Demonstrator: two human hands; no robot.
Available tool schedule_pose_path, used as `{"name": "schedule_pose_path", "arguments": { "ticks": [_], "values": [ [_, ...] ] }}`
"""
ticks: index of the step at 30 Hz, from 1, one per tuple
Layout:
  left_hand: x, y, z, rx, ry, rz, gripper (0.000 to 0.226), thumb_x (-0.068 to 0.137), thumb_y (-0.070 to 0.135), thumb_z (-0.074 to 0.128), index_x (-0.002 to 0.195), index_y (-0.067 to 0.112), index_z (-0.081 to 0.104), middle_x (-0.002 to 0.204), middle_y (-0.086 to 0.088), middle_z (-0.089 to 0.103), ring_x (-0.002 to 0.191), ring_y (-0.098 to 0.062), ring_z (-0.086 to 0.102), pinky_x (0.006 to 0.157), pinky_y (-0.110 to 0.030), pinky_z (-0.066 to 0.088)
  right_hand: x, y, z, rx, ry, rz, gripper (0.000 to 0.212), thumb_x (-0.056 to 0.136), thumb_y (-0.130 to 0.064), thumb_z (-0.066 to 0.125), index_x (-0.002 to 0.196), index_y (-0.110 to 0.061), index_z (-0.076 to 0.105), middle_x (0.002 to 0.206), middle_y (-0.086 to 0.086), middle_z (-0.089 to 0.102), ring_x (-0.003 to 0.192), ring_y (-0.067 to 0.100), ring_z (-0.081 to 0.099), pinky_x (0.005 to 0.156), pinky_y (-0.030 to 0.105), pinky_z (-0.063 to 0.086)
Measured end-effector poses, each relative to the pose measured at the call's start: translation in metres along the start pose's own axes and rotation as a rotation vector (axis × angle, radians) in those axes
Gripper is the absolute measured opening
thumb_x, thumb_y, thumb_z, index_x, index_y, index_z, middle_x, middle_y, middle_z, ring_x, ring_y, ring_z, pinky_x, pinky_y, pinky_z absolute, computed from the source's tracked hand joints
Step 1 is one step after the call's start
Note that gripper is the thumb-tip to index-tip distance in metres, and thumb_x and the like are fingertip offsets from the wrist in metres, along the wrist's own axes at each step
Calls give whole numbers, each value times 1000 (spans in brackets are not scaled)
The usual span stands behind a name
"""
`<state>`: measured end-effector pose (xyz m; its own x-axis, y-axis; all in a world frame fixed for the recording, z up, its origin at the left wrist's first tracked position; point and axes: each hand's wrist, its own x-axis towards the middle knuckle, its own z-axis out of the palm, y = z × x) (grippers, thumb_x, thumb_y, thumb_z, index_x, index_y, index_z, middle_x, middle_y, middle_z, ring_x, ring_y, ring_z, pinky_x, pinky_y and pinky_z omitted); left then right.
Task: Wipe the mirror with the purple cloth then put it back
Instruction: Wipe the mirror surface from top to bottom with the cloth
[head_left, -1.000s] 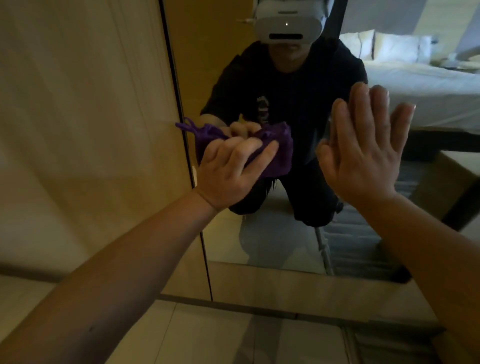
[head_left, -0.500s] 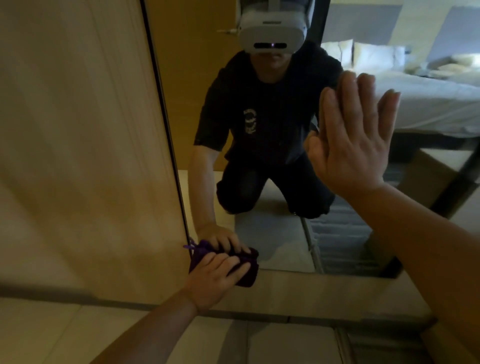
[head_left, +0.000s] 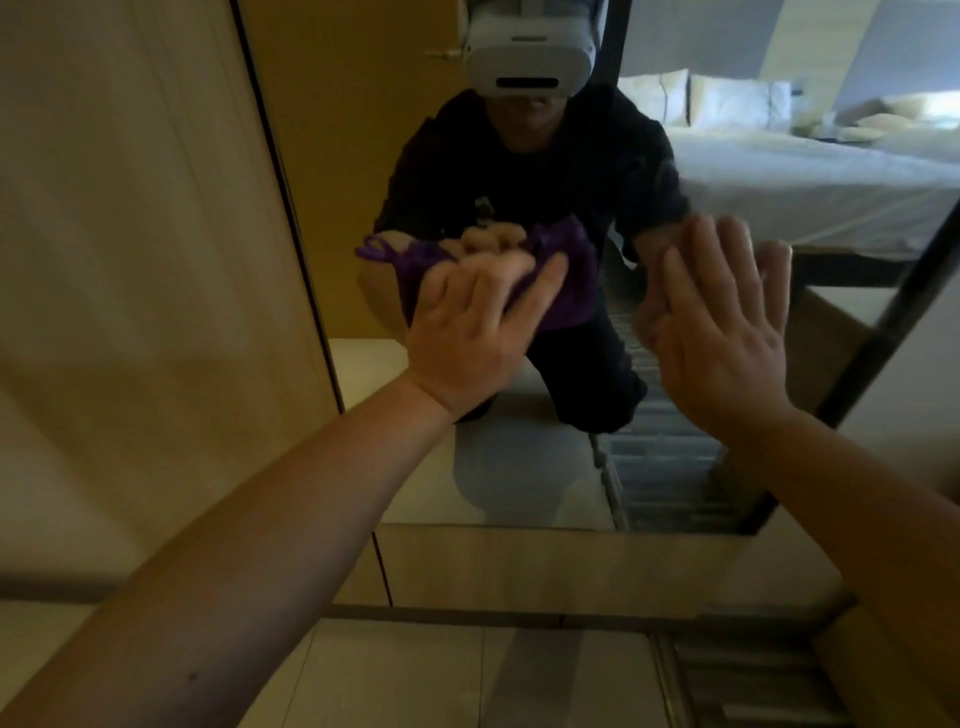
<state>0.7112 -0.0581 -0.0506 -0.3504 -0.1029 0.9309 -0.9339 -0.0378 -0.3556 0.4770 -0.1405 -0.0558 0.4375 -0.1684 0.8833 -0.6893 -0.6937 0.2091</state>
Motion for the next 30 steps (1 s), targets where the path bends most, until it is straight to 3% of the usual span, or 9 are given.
{"name": "schedule_pose_path", "arguments": {
  "ticks": [3,8,15,17,21,24,26,28,30],
  "values": [
    [-86,37,4,-74,-130,184,40,93,15,64,132,21,64,118,-3,54,100,-24,57,85,-41,40,-36,15,21,-78,-67,-28,54,105,-29,41,155,-16,25,163,9,12,151,32,0,118,62,3],
    [-231,81,-7,-160,-470,355,40,99,16,43,136,23,58,121,2,51,102,-19,53,89,-36,36,-43,23,44,-115,125,-97,59,98,-27,52,152,-13,33,164,3,8,151,28,4,114,64,13],
    [-233,91,-21,-283,-678,311,46,90,18,49,135,21,55,118,-1,53,98,-22,58,87,-36,39,-39,21,42,-120,123,-87,59,99,-28,50,153,-14,32,165,1,3,151,27,2,117,59,8],
    [-203,87,-24,-314,-622,206,42,91,14,52,133,18,57,115,-4,54,92,-24,61,84,-38,39,-39,20,38,-115,105,-85,59,99,-27,51,153,-14,32,164,2,6,151,28,3,118,58,5],
    [-82,60,-13,-250,-282,-58,47,90,9,72,132,19,55,115,-6,51,95,-29,56,76,-42,41,-38,18,30,-112,22,-61,58,100,-27,49,153,-15,32,163,6,15,151,29,2,120,54,0],
    [29,30,-5,-159,-81,-74,40,94,11,64,133,17,59,117,-9,55,99,-33,58,79,-45,44,-38,16,13,-26,-76,-71,53,104,-29,37,154,-14,29,163,10,17,151,31,4,121,53,-1],
    [83,19,2,-86,-42,-114,40,91,13,64,131,16,63,118,-12,61,104,-34,61,84,-46,44,-36,21,-3,91,-77,-33,50,105,-30,30,152,-12,31,161,13,18,151,31,9,122,52,1],
    [104,21,11,-24,-33,-148,37,91,15,65,128,18,67,115,-11,66,103,-32,64,84,-45,45,-34,37,-14,103,9,58,51,104,-28,30,152,-10,28,160,15,19,151,30,9,121,56,5],
    [91,34,22,28,3,-57,34,92,14,65,126,21,69,111,-7,69,96,-29,66,81,-42,46,-32,57,-15,47,37,136,53,104,-30,28,153,-9,25,160,16,18,151,28,6,118,63,9]
  ]
}}
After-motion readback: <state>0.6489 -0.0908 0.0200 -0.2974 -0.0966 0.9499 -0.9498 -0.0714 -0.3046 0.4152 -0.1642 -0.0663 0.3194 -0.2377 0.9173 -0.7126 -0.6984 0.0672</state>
